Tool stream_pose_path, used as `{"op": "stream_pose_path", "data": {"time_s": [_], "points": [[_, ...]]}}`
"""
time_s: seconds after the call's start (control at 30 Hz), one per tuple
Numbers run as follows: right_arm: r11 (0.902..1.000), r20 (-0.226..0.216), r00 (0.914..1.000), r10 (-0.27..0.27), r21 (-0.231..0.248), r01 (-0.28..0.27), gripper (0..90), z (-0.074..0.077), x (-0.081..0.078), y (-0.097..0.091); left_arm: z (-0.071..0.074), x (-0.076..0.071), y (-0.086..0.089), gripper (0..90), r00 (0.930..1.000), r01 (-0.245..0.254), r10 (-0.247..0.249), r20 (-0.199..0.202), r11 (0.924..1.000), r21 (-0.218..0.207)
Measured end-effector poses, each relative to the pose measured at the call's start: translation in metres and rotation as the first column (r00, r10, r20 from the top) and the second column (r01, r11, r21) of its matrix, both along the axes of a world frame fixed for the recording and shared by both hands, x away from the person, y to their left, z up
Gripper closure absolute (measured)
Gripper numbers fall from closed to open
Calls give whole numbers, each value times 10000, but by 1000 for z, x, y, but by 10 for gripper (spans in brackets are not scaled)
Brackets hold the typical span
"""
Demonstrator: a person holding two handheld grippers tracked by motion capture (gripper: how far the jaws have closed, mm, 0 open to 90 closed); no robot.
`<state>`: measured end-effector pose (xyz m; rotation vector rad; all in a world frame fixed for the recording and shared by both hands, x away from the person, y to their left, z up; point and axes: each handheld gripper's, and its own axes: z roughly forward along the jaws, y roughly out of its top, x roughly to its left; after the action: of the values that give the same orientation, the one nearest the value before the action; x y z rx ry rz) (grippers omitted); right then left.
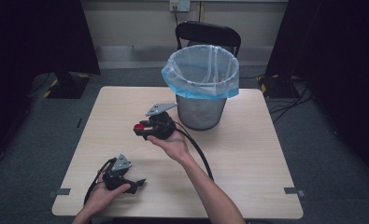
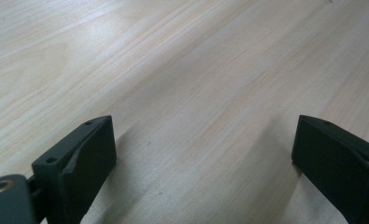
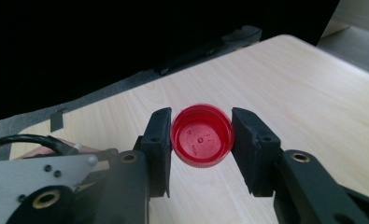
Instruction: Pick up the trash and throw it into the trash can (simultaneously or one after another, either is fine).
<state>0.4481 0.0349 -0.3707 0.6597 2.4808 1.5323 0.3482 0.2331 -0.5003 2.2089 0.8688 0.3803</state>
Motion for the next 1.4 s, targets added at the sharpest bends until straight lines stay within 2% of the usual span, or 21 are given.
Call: {"op": "stream_pose_path", "data": {"time_s": [0.33, 0.67, 0.8, 1.0, 1.4], "points": [[9979, 370, 9993, 29, 650, -53, 599, 33, -7, -15, 0, 0, 0, 59, 10000, -10, 10, -2, 10000, 12], [9939, 741, 9968, -303, 1079, 222, 599, 63, -6, -32, 0, 0, 0, 60, 10000, 5, -5, -1, 10000, 1], [9900, 1005, 9932, -593, 1334, 456, 599, 76, -7, -43, 0, 0, 0, 59, 10000, -4, 4, -2, 10000, 16], [9861, 1178, 9895, -842, 1524, 658, 599, 88, -5, -53, 0, 0, 0, 60, 10000, 11, -11, 0, 10000, 7], [9793, 1601, 9776, -1365, 1708, 1087, 600, 116, 3, -76, 0, 0, 0, 60, 10000, -4, 4, -1, 10000, 22]]}}
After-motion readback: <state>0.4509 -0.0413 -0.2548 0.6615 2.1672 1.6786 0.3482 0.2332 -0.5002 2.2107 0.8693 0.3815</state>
